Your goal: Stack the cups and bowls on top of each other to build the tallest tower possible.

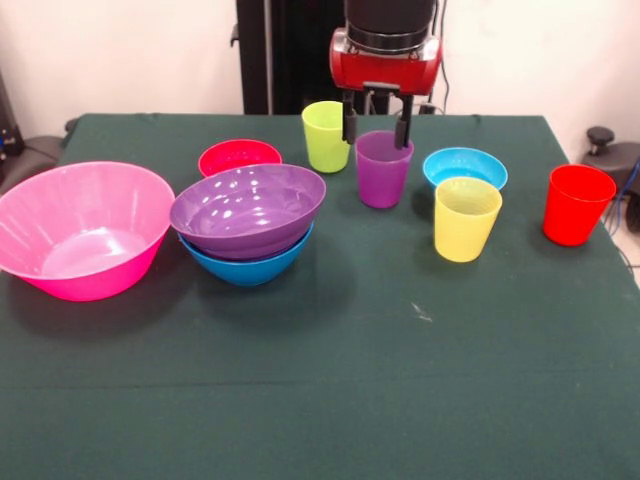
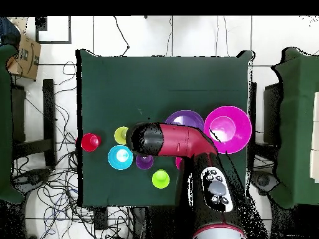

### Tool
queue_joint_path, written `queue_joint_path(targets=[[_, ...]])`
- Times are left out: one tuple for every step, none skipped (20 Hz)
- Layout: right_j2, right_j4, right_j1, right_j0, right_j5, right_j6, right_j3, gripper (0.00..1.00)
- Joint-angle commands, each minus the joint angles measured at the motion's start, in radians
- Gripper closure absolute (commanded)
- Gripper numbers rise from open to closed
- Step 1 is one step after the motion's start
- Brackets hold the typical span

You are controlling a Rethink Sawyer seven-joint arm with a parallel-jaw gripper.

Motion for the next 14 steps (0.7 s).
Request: queue_joint_path(targets=[[0.015,-0.012,0.050,0.011,0.049,0.082,-0.001,0.00],[0.013,-0.012,0.052,0.012,0.048,0.083,-0.003,0.00],[0.016,-0.014,0.043,-0.003,0.042,0.070,0.012,0.00],[0.015,-0.014,0.042,-0.002,0.040,0.070,0.013,0.00],[0.015,-0.014,0.038,-0.004,0.034,0.071,0.021,0.00],[0.015,-0.014,0.034,-0.005,0.029,0.071,0.030,0.00],[0.016,-0.013,0.036,-0.003,0.021,0.075,0.035,0.00],[0.015,-0.012,0.036,0.000,0.020,0.078,0.036,0.00],[0.015,-0.012,0.039,0.000,0.013,0.080,0.038,0.00],[0.014,-0.012,0.040,0.001,0.010,0.081,0.039,0.00],[0.014,-0.012,0.040,0.004,0.007,0.084,0.041,0.00],[0.014,-0.011,0.040,0.006,0.004,0.087,0.044,0.00],[0.011,-0.009,0.035,0.010,0.001,0.093,0.050,0.00],[0.011,-0.007,0.032,0.013,0.001,0.096,0.053,0.00]])
